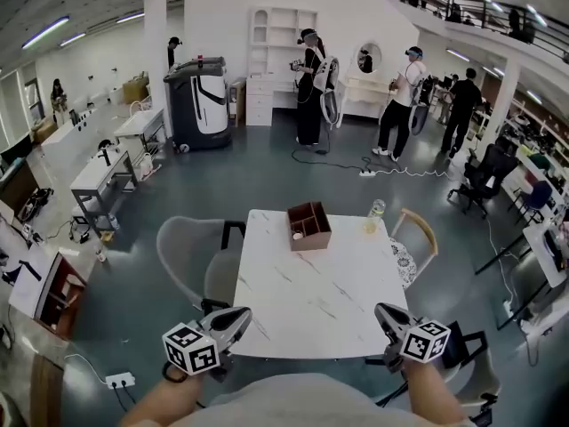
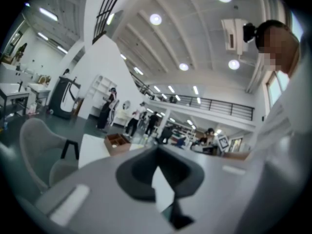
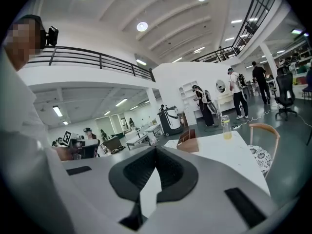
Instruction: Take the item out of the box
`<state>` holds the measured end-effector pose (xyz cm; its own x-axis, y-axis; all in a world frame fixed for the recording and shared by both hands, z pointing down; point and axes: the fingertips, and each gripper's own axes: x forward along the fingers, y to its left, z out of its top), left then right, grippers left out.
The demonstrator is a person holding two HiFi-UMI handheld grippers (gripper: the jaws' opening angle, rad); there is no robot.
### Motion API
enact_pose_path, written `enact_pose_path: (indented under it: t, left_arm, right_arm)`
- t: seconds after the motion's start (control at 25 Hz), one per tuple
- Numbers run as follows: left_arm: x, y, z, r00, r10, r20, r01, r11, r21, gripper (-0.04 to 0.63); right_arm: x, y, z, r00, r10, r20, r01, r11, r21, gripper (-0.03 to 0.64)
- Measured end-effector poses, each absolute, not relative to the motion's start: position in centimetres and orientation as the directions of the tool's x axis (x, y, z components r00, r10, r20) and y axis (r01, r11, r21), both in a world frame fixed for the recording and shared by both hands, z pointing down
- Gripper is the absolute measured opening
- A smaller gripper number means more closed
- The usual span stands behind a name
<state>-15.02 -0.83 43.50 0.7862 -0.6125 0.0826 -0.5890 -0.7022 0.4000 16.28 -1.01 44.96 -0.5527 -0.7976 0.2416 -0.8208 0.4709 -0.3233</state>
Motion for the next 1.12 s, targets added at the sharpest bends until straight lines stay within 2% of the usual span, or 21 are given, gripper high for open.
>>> enact_pose_path:
  t: [0.24,0.68,1.12]
  left_arm:
    - [-17.9,-5.2,44.7,0.813,-0.576,0.084,-0.552,-0.716,0.428,0.005]
    - [-19.3,-9.7,46.1,0.839,-0.536,0.096,-0.518,-0.731,0.446,0.005]
    - [-15.7,-12.1,47.1,0.816,-0.561,0.142,-0.559,-0.700,0.444,0.005]
  right_arm:
    - [13.0,-4.1,45.0,-0.523,-0.810,0.266,-0.841,0.438,-0.317,0.006]
    - [12.1,-7.9,46.0,-0.478,-0.828,0.293,-0.863,0.381,-0.330,0.006]
    - [15.4,-11.6,48.0,-0.523,-0.799,0.295,-0.832,0.404,-0.380,0.006]
